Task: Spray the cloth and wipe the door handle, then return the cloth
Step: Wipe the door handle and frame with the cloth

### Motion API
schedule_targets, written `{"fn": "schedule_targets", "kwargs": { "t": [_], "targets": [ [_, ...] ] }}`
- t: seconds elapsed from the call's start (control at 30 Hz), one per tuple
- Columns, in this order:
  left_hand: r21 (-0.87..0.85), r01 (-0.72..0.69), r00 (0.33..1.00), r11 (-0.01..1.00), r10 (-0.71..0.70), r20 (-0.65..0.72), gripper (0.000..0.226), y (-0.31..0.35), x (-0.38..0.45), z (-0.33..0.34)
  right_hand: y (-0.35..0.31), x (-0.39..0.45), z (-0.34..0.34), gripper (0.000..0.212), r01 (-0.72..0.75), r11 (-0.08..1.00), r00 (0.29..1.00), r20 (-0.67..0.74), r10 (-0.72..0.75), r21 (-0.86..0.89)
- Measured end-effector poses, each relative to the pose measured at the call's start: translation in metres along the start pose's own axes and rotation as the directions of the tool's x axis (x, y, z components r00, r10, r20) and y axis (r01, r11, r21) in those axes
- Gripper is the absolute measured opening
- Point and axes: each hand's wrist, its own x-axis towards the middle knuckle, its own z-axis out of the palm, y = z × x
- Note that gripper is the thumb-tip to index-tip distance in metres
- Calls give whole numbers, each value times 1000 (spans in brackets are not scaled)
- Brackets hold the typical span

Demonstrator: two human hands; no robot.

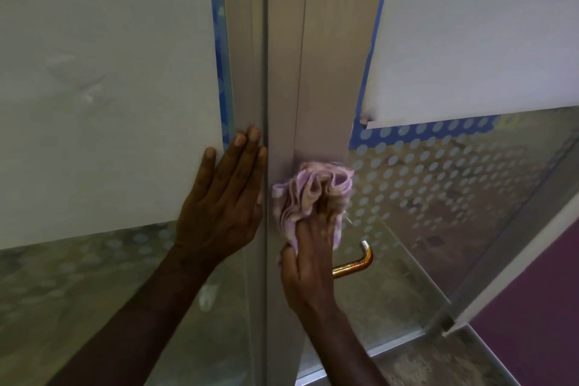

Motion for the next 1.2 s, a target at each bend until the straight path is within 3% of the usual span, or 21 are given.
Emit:
{"fn": "schedule_targets", "kwargs": {
  "t": [0.13,0.2,0.3,0.43,0.5,0.63,0.7,1.0,1.1,1.2],
  "targets": [
    [-26,5,1000,1000,-6,-4,70,0,-1,1,-32,98,-23,74,260,965,950,-177,-256,2],
    [-47,2,1000,999,-2,-7,70,0,-1,0,-39,118,-24,83,249,967,940,-227,-256,-58],
    [-60,13,1000,998,-13,-4,70,-1,-3,1,-25,77,-1,80,136,989,971,-193,-144,-54],
    [-56,2,1000,998,-2,-8,64,-1,-3,2,-5,-12,27,67,-193,981,981,10,192,24],
    [-60,-6,1000,998,6,0,64,-1,-4,2,-8,-8,25,71,-225,974,974,24,224,25],
    [-87,12,1000,996,-12,-6,67,0,-2,1,-40,70,1,78,19,992,992,-125,-3,125],
    [-105,15,1000,994,-17,-19,69,0,0,-1,-51,92,-5,82,52,990,981,-192,-25,134],
    [-100,-8,1000,995,6,-15,59,-1,0,-3,-33,-19,38,66,-334,942,942,-5,335,42],
    [-100,-26,1000,995,25,-10,61,-3,-2,-4,-38,-13,37,61,-351,936,935,-57,349,-21],
    [-111,-21,1000,994,21,-4,67,-3,-2,-5,-34,25,21,62,-489,871,850,-202,487,39]
  ]
}}
